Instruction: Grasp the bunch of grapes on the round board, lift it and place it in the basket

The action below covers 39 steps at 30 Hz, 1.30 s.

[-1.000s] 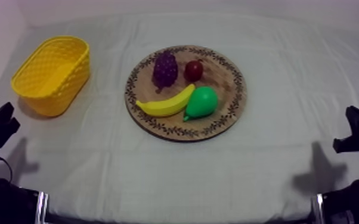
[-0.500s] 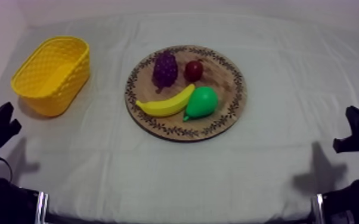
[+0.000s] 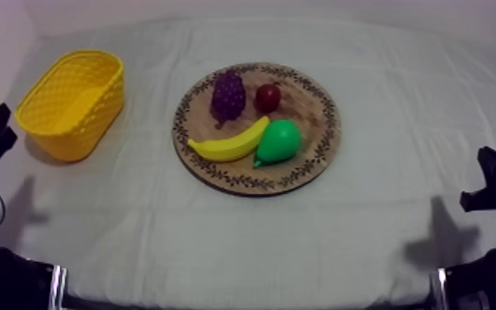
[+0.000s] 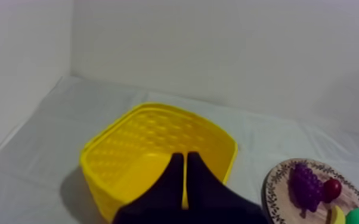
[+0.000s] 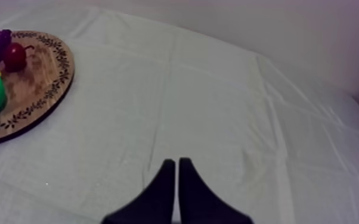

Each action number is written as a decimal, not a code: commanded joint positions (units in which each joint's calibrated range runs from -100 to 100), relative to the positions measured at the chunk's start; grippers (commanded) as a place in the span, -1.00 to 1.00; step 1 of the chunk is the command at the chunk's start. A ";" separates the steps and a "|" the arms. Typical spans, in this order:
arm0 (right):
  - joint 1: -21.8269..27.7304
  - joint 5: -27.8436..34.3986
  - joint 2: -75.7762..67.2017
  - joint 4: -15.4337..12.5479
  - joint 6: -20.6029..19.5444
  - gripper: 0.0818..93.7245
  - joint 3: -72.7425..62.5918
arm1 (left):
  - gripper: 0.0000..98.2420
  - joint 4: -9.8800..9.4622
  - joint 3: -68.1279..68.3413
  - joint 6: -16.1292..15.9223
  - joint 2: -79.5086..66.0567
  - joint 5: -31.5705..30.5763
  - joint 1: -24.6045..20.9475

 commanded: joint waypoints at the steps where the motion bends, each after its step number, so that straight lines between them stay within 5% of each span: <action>1: -0.02 0.04 0.02 0.00 -0.01 -0.99 -0.01 | -1.00 -0.05 -4.23 -0.09 4.10 -0.44 0.16; 13: -0.02 0.04 0.02 0.00 0.03 -0.99 -0.01 | -1.00 -0.08 -26.65 -2.58 18.51 13.59 1.82; 30: -0.02 0.04 0.02 0.00 0.03 -0.99 -0.01 | -1.00 0.02 -68.04 -8.09 41.90 53.35 6.81; 39: -0.02 0.04 0.02 0.00 0.03 -0.99 -0.01 | -1.00 -2.66 -80.32 -7.93 51.09 59.76 13.85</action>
